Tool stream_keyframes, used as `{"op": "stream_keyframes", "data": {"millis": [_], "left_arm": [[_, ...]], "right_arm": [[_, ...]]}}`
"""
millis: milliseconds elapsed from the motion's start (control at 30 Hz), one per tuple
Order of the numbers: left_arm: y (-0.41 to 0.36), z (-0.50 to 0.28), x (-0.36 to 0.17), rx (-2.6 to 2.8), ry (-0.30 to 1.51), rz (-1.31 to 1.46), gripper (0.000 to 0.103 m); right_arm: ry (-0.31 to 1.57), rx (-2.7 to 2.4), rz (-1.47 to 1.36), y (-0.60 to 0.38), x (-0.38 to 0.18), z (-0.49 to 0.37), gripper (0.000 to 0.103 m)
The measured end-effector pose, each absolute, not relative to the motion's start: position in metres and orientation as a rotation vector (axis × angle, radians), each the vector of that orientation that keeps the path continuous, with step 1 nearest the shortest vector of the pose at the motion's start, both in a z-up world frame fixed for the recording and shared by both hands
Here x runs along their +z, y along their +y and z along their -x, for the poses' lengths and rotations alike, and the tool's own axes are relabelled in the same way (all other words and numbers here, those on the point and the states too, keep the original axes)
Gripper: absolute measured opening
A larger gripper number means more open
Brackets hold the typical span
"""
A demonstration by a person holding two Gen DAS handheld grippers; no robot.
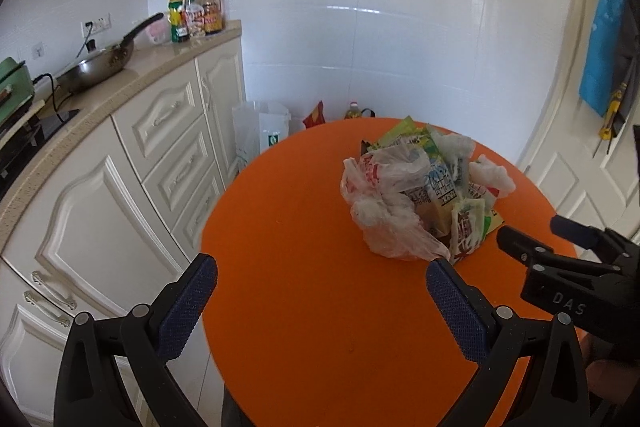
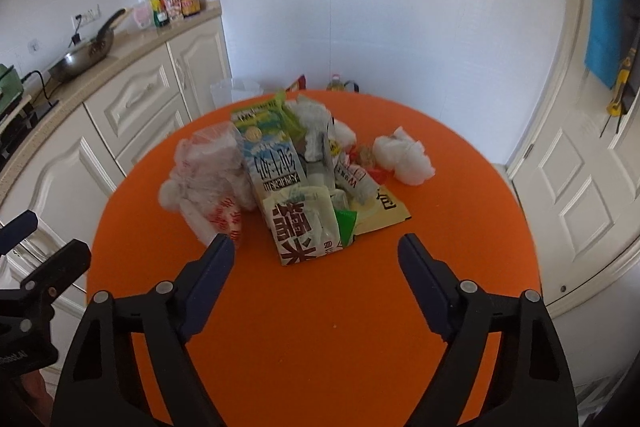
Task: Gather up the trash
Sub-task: 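Grasp the white plastic bag with the left tool while the right tool grasps the rice bag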
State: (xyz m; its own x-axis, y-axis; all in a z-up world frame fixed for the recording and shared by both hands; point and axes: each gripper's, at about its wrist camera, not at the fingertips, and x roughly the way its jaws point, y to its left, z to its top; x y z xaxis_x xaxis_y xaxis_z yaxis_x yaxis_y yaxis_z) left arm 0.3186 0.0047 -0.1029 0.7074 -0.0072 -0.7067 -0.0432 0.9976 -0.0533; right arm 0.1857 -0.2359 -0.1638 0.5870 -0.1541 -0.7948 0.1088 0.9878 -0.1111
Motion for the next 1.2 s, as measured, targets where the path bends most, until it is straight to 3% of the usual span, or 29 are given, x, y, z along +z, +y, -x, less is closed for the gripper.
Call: {"op": "stream_keyframes", "data": {"millis": [233,400,833,900,967,1033,1200], "left_arm": [[0.012,-0.378,-0.120,-0.022,0.848,0.102,0.102],[0.019,-0.407,-0.129,-0.044,0.871,0.121,0.102],[-0.013,-0.494,-0.182,-0.069,0.932,0.090,0.102],[-0.014,-0.507,-0.195,-0.074,0.954,0.123,0.099],[-0.005,-0.516,-0.205,-0.140,0.973,0.237,0.073],[0.000,-0.518,-0.210,-0.176,0.983,0.277,0.058],[0.004,-0.511,-0.216,-0.161,0.951,0.229,0.054]], "right_arm": [[1.032,-0.111,0.043,-0.248,-0.215,-0.219,0.077],[1.051,-0.082,0.035,-0.254,-0.233,-0.232,0.059],[1.042,-0.014,-0.003,-0.270,-0.229,-0.227,0.058],[1.042,-0.008,-0.008,-0.269,-0.228,-0.227,0.058],[1.042,0.002,-0.022,-0.269,-0.227,-0.225,0.058],[1.032,0.013,-0.047,-0.271,-0.223,-0.223,0.058],[1.001,0.044,-0.088,-0.280,-0.212,-0.209,0.057]]}}
